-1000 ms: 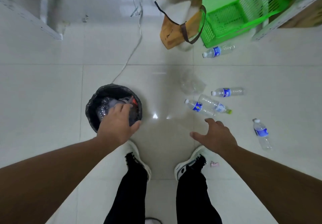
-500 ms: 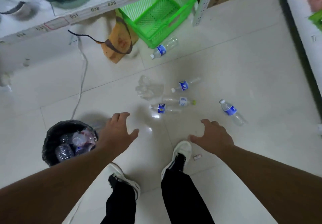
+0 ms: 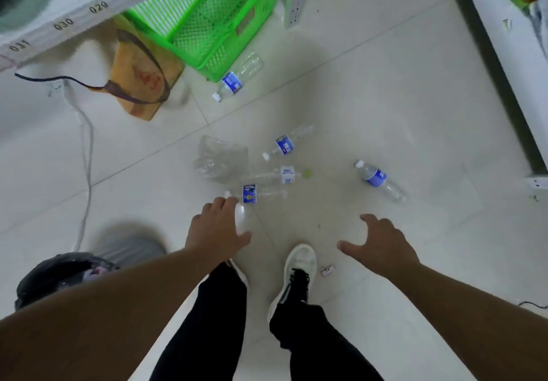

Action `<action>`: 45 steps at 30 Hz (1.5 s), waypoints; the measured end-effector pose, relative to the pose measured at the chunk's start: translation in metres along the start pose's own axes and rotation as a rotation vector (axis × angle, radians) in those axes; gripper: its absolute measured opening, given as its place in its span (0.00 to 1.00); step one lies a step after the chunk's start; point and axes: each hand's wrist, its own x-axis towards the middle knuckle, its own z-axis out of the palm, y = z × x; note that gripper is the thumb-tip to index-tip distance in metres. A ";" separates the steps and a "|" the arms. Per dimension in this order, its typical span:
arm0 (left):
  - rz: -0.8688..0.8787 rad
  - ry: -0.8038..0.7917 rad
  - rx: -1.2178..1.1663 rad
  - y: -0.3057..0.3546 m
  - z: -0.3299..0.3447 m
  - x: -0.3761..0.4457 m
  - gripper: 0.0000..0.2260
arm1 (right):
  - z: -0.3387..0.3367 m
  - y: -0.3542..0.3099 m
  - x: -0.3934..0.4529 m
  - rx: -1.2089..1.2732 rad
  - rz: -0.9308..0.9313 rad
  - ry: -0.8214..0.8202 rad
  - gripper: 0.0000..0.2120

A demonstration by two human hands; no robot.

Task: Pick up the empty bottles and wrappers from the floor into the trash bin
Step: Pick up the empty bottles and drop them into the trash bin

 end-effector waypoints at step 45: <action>-0.108 0.150 -0.015 0.053 -0.060 -0.090 0.27 | -0.152 -0.020 0.027 0.207 -0.318 0.162 0.27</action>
